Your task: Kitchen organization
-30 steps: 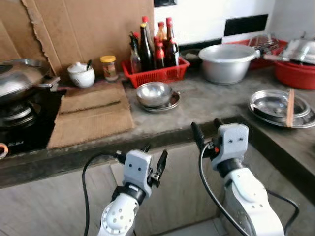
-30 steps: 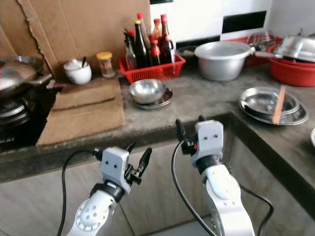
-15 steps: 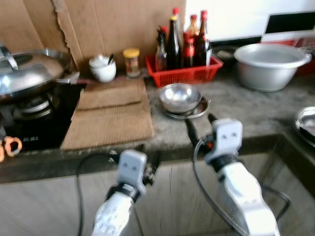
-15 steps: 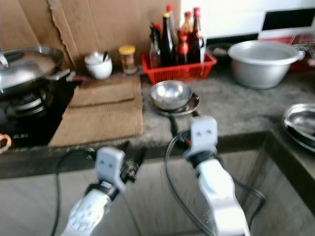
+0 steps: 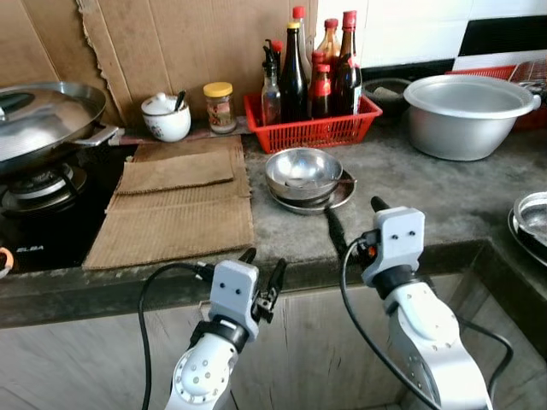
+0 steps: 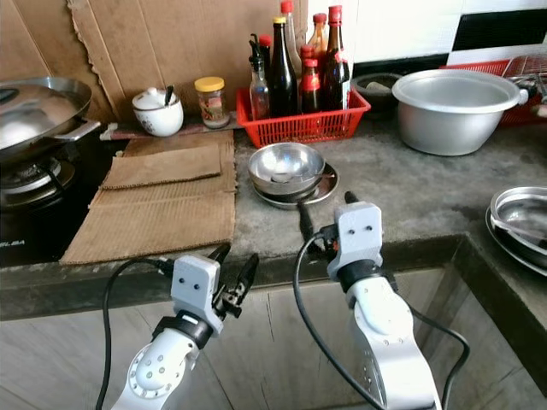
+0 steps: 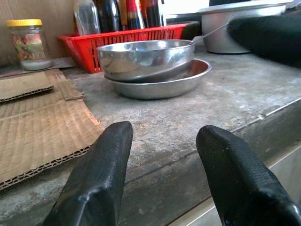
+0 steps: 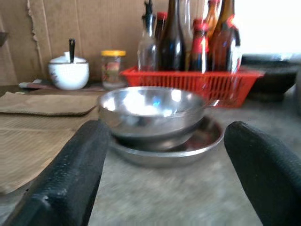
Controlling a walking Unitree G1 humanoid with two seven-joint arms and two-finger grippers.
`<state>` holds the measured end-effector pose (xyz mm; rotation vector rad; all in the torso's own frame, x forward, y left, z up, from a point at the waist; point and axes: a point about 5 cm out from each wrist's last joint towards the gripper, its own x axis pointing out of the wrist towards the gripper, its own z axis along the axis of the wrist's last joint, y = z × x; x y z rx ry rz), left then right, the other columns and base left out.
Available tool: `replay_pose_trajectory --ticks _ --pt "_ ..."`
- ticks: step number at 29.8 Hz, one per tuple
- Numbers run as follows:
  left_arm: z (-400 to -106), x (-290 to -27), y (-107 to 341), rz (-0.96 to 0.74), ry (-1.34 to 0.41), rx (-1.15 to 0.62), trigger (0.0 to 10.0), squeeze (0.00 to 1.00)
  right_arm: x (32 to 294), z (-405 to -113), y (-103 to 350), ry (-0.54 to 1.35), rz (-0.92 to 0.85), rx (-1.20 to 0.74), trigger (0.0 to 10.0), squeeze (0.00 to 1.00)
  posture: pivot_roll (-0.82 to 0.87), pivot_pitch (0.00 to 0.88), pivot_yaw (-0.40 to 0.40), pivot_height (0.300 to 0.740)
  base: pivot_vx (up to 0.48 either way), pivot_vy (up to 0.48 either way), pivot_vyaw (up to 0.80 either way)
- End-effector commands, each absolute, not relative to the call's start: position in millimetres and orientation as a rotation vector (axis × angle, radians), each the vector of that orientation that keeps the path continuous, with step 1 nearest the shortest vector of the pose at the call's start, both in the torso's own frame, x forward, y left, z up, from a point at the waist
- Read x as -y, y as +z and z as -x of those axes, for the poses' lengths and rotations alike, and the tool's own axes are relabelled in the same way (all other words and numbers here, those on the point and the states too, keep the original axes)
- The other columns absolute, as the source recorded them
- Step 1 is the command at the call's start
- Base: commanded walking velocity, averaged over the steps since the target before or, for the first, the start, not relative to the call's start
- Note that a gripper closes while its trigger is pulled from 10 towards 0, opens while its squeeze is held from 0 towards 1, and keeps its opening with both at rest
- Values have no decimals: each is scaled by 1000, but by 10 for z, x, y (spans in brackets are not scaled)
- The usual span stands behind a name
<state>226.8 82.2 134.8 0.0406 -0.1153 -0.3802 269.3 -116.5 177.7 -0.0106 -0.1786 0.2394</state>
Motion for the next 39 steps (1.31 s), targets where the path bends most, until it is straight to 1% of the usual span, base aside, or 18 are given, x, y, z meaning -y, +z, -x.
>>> replay_pose_trajectory --ticks 1,2,3,8,9,11,17,39 --pt "-2259 -811 1375 -34 -384 122 10000 0 1136 -2752 1759 243 -18 154 10000 427 39 36 24 740 0 0 0" --pt "-2257 -806 1381 -31 -386 124 10000 0 1132 -2770 1752 240 -28 147 10000 427 40 37 24 740 0 0 0" --pt "-2254 -798 1390 -26 -389 127 10000 0 1130 -2809 1754 231 -32 143 10000 0 42 39 22 740 0 0 0" --pt "-2238 -772 1406 -17 -399 131 10000 0 1125 -2941 1781 212 -68 138 10000 0 48 46 16 740 0 0 0" --pt "-2226 -760 1410 -14 -403 132 10000 0 1124 -3025 1808 203 -93 138 10000 0 53 48 12 740 0 0 0" --pt "-2222 -757 1411 -14 -404 132 10000 0 1123 -3049 1817 201 -100 138 10000 0 53 48 12 740 0 0 0" --pt "-2203 -759 1419 -15 -394 134 10000 0 1126 -3241 1872 198 -162 135 10000 0 70 55 -4 740 0 0 0" --pt "-2191 -768 1407 -22 -385 127 10000 0 1131 -3505 2002 170 -234 174 10000 0 73 57 -11 740 0 0 0"
